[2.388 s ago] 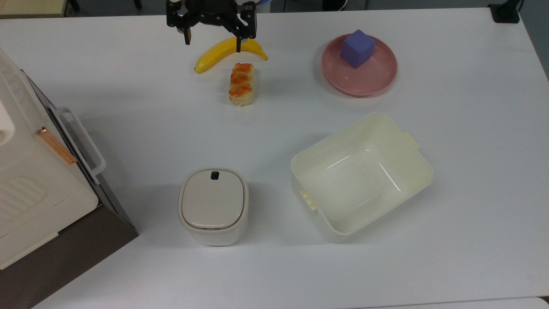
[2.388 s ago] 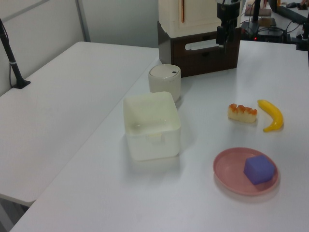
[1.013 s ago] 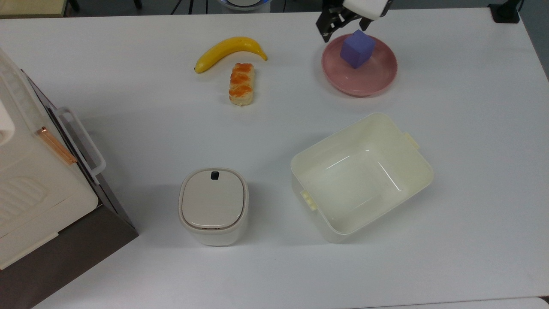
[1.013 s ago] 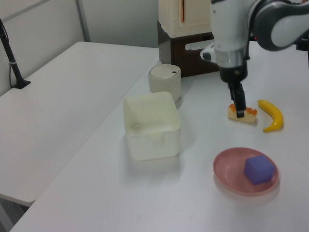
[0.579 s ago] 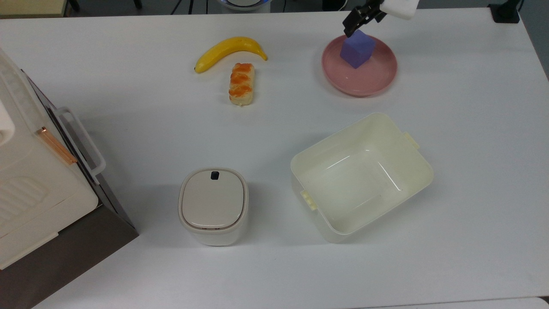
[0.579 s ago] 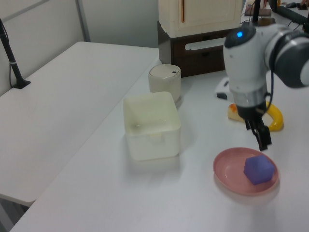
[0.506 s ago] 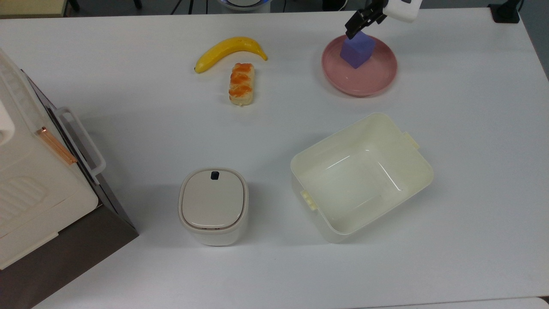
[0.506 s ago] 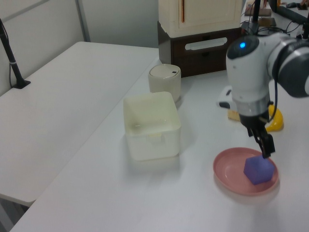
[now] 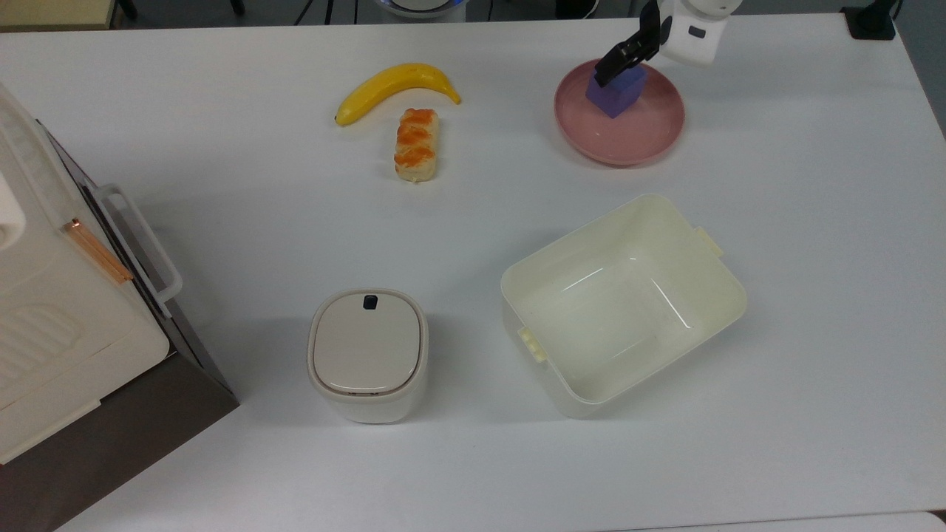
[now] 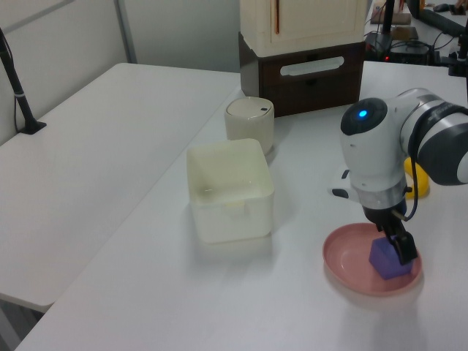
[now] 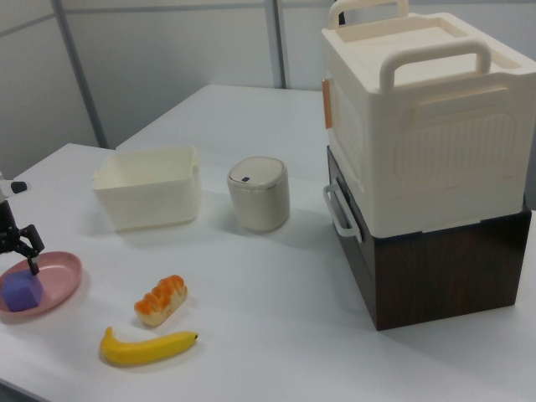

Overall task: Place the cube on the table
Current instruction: 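Lower the gripper onto the purple cube and close on it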

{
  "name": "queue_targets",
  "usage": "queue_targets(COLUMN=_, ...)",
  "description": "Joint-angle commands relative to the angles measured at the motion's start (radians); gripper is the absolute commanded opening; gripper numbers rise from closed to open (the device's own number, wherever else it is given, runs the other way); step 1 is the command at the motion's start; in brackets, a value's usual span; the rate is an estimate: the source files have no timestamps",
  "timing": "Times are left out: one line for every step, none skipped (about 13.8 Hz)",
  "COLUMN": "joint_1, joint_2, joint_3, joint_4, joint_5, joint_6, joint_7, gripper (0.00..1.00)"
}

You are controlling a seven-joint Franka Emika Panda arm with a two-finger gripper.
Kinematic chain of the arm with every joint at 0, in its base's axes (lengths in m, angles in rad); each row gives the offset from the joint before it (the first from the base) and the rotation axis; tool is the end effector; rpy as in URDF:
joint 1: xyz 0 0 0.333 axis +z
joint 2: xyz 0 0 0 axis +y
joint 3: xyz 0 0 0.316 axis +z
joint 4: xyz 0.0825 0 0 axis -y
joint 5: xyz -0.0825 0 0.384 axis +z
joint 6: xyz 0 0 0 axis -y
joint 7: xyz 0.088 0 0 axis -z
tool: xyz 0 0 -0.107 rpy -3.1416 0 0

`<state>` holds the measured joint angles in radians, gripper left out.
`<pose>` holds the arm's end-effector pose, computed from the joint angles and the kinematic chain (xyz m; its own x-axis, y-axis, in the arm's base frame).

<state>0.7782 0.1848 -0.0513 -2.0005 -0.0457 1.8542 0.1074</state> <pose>0.4122 0.3626 0.3449 0.7689 0.5546 -0.3183 0.6050 -0.7921 0.0813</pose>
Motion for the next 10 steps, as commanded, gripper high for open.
queue_targets(joint_1=0.023, joint_2=0.01, joint_3=-0.012, joint_4=-0.014, joint_5=0.015, joint_6=0.029, joint_7=-0.015, gripper=0.99)
queue_targets(joint_1=0.023, joint_2=0.021, joint_3=-0.012, joint_4=-0.012, joint_5=0.015, joint_6=0.029, joint_7=-0.015, gripper=0.81)
queue_targets(joint_1=0.021, joint_2=0.022, joint_3=-0.012, joint_4=-0.011, joint_5=0.014, joint_6=0.029, joint_7=-0.015, gripper=0.65)
queue_targets(joint_1=0.013, joint_2=0.022, joint_3=-0.012, joint_4=-0.007, joint_5=0.012, joint_6=0.029, joint_7=-0.015, gripper=0.48)
queue_targets(joint_1=0.01, joint_2=0.021, joint_3=-0.012, joint_4=-0.004, joint_5=0.01, joint_6=0.023, joint_7=-0.017, gripper=0.34)
queue_targets(joint_1=0.009, joint_2=0.015, joint_3=-0.013, joint_4=-0.001, joint_5=0.007, joint_6=0.014, joint_7=-0.017, gripper=0.3)
queue_targets(joint_1=0.0, joint_2=0.001, joint_3=-0.013, joint_4=0.003, joint_5=0.007, joint_6=-0.006, joint_7=-0.018, gripper=0.3)
queue_targets(joint_1=-0.016, joint_2=-0.019, joint_3=-0.013, joint_4=0.025, joint_5=0.004, joint_6=-0.053, joint_7=-0.02, gripper=0.3)
queue_targets(joint_1=-0.046, joint_2=-0.036, joint_3=-0.016, joint_4=0.076, joint_5=0.003, joint_6=-0.131, joint_7=-0.038, gripper=0.3)
queue_targets(joint_1=-0.069, joint_2=-0.042, joint_3=-0.021, joint_4=0.121, joint_5=0.003, joint_6=-0.176, joint_7=-0.057, gripper=0.3)
